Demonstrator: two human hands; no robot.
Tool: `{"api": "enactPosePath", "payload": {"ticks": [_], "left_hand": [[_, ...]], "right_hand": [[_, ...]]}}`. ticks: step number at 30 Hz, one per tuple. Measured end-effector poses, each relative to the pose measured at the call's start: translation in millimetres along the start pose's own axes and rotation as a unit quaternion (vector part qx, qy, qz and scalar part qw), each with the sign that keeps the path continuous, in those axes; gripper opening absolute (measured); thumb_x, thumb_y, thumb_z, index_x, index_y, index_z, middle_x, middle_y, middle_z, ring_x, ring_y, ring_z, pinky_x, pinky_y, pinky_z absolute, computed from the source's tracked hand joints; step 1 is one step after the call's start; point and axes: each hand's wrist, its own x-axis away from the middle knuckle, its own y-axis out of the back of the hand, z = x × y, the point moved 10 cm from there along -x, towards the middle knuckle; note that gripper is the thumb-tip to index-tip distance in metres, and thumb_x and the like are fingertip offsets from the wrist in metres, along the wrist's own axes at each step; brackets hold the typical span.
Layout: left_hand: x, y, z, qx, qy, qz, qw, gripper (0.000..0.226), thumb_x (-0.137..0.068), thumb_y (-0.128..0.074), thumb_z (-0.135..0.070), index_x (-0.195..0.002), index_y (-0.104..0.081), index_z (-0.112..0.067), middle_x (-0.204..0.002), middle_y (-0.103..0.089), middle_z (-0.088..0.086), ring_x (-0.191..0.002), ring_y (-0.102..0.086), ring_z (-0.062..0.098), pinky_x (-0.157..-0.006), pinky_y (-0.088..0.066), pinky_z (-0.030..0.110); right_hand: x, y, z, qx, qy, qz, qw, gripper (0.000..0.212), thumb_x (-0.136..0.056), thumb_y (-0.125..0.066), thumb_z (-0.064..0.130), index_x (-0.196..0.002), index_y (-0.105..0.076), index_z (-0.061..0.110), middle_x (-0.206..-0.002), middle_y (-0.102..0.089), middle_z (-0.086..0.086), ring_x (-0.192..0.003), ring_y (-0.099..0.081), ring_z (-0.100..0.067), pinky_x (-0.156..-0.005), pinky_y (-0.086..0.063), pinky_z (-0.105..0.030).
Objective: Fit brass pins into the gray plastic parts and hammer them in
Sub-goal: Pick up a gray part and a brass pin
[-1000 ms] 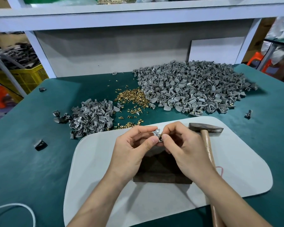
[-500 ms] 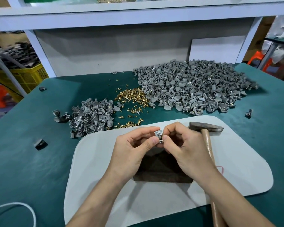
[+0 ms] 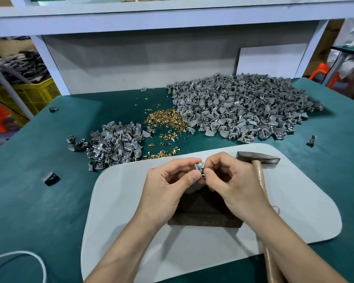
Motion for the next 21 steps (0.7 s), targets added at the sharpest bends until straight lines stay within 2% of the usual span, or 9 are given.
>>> {"api": "enactPosePath", "payload": {"ticks": [4, 10, 12, 17, 21], "left_hand": [[1.9, -0.2, 1.3, 0.012, 0.009, 0.001, 1.000, 0.021, -0.077, -0.065, 0.004, -0.094, -0.069, -0.009, -0.074, -0.073, -0.004, -0.068, -0.068, 0.004, -0.065, -0.050, 0.010], [2.7, -1.3, -0.2, 0.010, 0.007, -0.004, 1.000, 0.021, -0.074, -0.067, -0.006, -0.094, -0.070, -0.012, -0.077, -0.074, -0.004, -0.070, -0.068, 0.004, -0.067, -0.050, 0.011], [2.8, -0.2, -0.9, 0.019, 0.005, -0.010, 1.000, 0.020, -0.077, -0.065, -0.002, -0.096, -0.069, -0.010, -0.077, -0.073, -0.003, -0.070, -0.069, 0.006, -0.067, -0.050, 0.011], [0.4, 3.9, -3.1, 0.030, 0.009, -0.016, 0.999, 0.026, -0.074, -0.065, -0.017, -0.099, -0.068, -0.011, -0.075, -0.074, 0.003, -0.073, -0.070, 0.009, -0.071, -0.049, 0.013], [0.4, 3.4, -2.5, 0.027, 0.017, -0.008, 0.999, 0.029, -0.073, -0.067, -0.015, -0.102, -0.068, -0.011, -0.080, -0.074, 0.005, -0.075, -0.071, 0.010, -0.072, -0.050, 0.013]], "right_hand": [[0.5, -1.6, -1.7, -0.008, -0.005, 0.004, 1.000, 0.030, -0.082, -0.064, -0.001, -0.070, -0.058, 0.025, -0.056, -0.057, 0.014, -0.052, -0.053, -0.003, -0.056, -0.046, -0.019], [1.8, -0.9, 1.0, -0.022, -0.005, 0.006, 1.000, 0.025, -0.082, -0.065, 0.002, -0.070, -0.059, 0.023, -0.058, -0.059, 0.010, -0.052, -0.054, -0.003, -0.057, -0.046, -0.018], [1.6, -1.9, 1.8, -0.070, -0.017, 0.013, 0.997, 0.023, -0.083, -0.063, -0.001, -0.072, -0.059, 0.019, -0.061, -0.060, 0.004, -0.054, -0.056, -0.007, -0.057, -0.046, -0.018], [0.6, -2.8, -3.5, -0.211, -0.071, 0.031, 0.974, 0.024, -0.087, -0.050, -0.014, -0.084, -0.061, 0.007, -0.069, -0.062, -0.007, -0.059, -0.063, -0.014, -0.060, -0.053, -0.022], [0.5, -1.6, -3.7, -0.225, -0.074, 0.026, 0.971, 0.018, -0.087, -0.053, -0.011, -0.084, -0.062, 0.003, -0.069, -0.065, -0.008, -0.062, -0.066, -0.013, -0.061, -0.054, -0.022]]}}
